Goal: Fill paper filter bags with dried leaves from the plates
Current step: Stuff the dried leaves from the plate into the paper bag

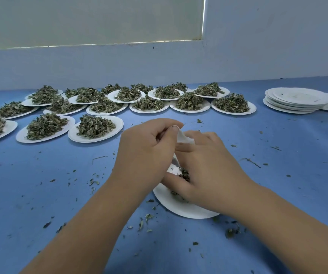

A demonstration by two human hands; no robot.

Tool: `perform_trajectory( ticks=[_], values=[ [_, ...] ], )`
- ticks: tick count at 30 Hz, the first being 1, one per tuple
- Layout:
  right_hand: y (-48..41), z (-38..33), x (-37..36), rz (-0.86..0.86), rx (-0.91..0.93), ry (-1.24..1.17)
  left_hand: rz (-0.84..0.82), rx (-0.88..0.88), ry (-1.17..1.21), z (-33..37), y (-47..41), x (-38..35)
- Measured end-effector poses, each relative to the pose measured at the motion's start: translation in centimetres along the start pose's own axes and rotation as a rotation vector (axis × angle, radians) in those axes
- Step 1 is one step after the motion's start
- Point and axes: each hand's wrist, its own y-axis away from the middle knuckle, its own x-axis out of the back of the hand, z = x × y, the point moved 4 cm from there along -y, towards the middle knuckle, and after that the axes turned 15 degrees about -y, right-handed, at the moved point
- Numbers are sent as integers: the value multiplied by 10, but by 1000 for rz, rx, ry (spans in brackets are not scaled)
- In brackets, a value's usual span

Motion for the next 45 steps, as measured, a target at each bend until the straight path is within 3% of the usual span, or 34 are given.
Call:
perform_trajectory(
  ticks=[4,8,10,15,19,27,45],
  values=[
    [6,3,6,-3,50,-140,35,-16,-64,-5,-4,2],
    [16,16,33,348,-39,-586,85,-44,-124,-11,-8,7],
    [17,24,41,405,-127,-648,110,-35,-132,-16,-11,12],
    [17,34,32,-14,-281,-367,186,-45,-154,-21,-14,22],
    [24,20,8,-246,-168,-81,263,-115,-250,-19,-15,29],
    [25,8,-13,-299,-38,46,314,-212,-472,-22,-18,26],
    [31,18,-21,-387,-27,72,222,-212,-459,-26,-17,17]
  ],
)
